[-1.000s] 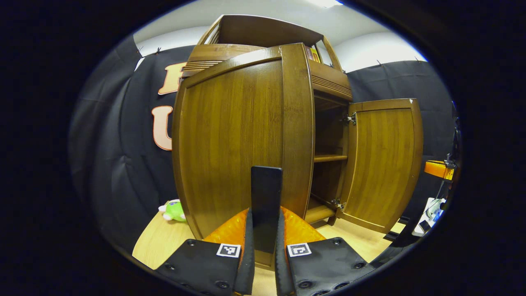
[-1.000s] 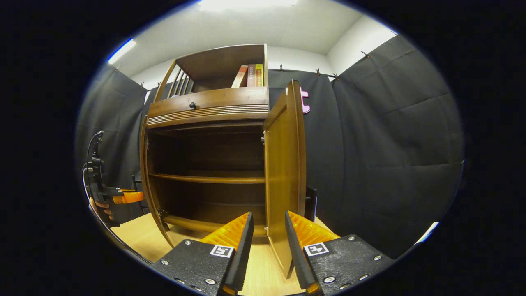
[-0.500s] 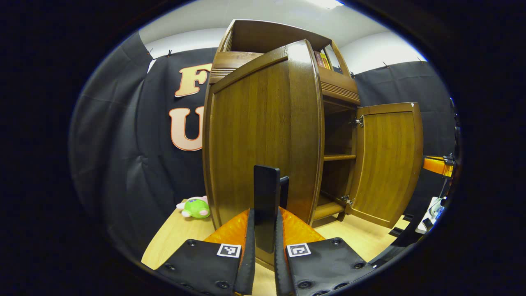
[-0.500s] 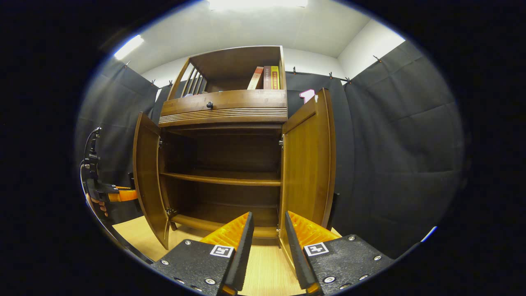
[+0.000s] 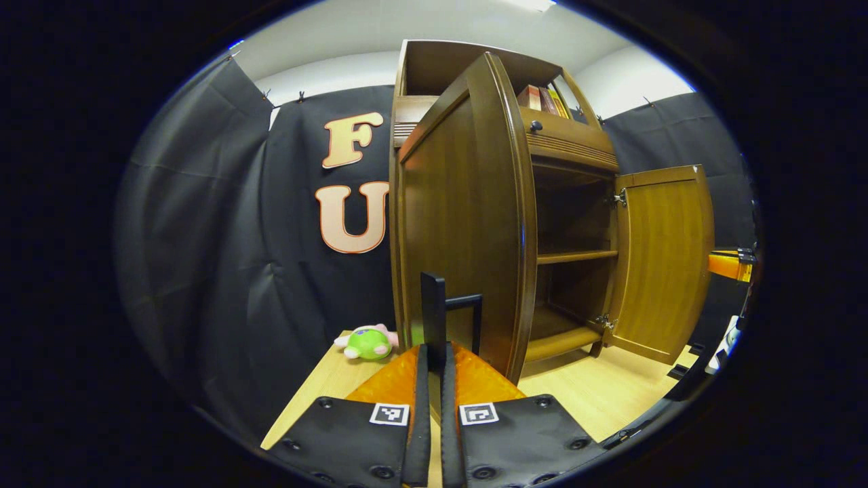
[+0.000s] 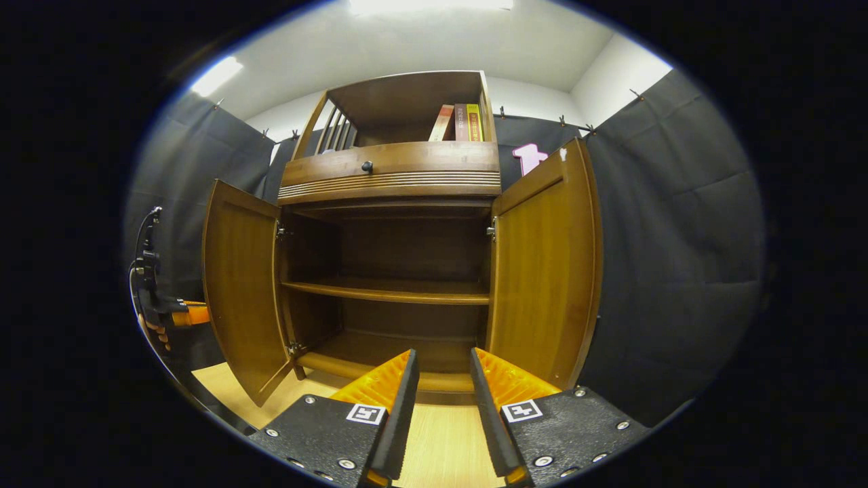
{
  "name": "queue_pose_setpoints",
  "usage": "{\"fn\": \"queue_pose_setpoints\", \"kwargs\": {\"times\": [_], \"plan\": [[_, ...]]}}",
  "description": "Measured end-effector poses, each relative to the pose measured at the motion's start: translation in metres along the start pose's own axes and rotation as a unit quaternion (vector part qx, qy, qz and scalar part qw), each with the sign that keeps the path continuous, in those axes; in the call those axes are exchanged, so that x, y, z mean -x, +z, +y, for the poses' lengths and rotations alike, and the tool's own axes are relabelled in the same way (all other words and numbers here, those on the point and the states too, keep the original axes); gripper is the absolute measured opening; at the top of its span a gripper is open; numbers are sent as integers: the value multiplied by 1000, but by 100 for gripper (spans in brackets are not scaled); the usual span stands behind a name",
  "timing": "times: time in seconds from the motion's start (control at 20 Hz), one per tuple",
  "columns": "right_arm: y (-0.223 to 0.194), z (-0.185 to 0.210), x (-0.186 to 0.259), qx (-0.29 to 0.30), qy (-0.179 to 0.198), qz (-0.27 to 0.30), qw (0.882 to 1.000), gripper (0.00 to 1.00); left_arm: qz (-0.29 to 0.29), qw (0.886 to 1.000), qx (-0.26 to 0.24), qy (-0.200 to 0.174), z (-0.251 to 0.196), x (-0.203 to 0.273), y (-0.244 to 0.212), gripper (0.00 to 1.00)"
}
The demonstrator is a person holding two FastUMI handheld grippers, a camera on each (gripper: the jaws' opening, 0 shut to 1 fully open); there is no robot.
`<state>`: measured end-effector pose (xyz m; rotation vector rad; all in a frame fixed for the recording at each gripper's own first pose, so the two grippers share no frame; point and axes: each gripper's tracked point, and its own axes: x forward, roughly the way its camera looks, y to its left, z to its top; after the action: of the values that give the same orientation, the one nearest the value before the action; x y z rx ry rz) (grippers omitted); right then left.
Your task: Open the right door of the double-door shoe cabinet with the right hand, and open the left door with the left hand.
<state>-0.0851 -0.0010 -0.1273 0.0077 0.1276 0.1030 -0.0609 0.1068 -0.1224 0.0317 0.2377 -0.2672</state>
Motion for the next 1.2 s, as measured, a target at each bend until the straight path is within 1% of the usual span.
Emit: {"fn": "queue_pose_setpoints", "kwargs": {"times": [0.2, 0.4, 0.75, 0.95, 1.05, 1.15, 1.2], "plan": [[-5, 14, -7, 2, 11, 4, 1000, 48, -1, 1000, -7, 6, 17, 5, -1, 13], [-5, 17, -17, 3, 11, 6, 1000, 48, -4, 1000, -10, 24, 40, 8, -1, 12], [-15, 19, -31, -5, 13, 12, 1000, 48, -8, 1000, 12, 28, 64, 13, -3, 13], [-16, 25, -37, -15, 19, 13, 1000, 48, -6, 999, 22, 37, 81, 21, -5, 7], [-14, 29, -39, -18, 24, 13, 999, 48, -4, 999, 34, 37, 85, 24, -5, 8], [-14, 34, -41, -22, 31, 14, 999, 48, -2, 998, 35, 42, 89, 30, -6, 8], [-14, 36, -42, -20, 32, 14, 999, 48, -2, 998, 33, 46, 91, 34, -6, 4]]}}
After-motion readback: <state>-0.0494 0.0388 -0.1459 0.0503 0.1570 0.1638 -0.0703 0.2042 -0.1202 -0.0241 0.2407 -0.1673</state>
